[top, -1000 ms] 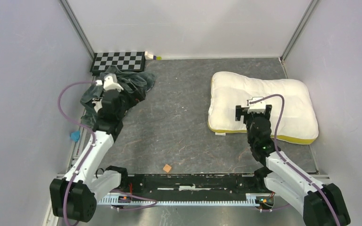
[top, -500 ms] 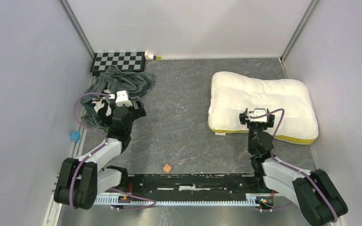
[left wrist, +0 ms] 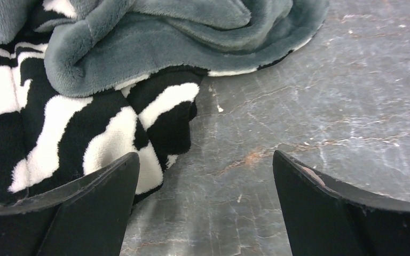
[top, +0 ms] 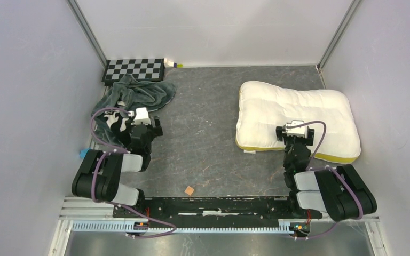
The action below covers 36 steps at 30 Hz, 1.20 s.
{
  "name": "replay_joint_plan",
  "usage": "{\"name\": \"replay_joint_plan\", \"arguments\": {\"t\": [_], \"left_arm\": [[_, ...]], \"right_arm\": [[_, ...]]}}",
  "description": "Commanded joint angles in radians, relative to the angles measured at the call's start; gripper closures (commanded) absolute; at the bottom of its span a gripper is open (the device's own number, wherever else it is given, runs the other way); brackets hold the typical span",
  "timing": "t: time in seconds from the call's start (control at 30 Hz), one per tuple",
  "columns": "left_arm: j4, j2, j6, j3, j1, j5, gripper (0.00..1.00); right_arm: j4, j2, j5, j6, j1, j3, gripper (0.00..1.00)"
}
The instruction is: Remove the pillowcase from the pillow
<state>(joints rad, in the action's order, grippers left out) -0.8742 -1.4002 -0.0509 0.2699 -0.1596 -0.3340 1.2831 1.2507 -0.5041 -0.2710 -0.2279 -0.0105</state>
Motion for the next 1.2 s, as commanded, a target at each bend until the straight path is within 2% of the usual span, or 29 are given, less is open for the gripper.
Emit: {"name": "replay_joint_plan", "arguments": {"t": [0.0, 0.07, 0.13, 0.23, 1.17], "left_arm": [[-0.188, -0.068, 0.042, -0.001, 0.034, 0.026, 0.0], [-0.177, -0.067, 0.04, 0.002, 0.035, 0.026, 0.0], [-0.177, -0.072, 0.039, 0.004, 0.037, 0.03, 0.0], [-0.193, -0.08, 0.028, -0.001, 0.044, 0.029, 0.0], [-0.203, -0.082, 0.023, -0.003, 0.045, 0.014, 0.0]], "right_arm": [[0.187, 0.105, 0.04, 0.095, 0.065, 0.129, 0.07], [0.226, 0.148, 0.06, 0.084, 0.071, 0.124, 0.06], [0.131, 0.127, 0.09, 0.099, 0.082, 0.096, 0.05], [0.14, 0.133, 0.102, 0.101, 0.088, 0.097, 0.02], [0.161, 0.134, 0.115, 0.094, 0.089, 0.105, 0.02]]}}
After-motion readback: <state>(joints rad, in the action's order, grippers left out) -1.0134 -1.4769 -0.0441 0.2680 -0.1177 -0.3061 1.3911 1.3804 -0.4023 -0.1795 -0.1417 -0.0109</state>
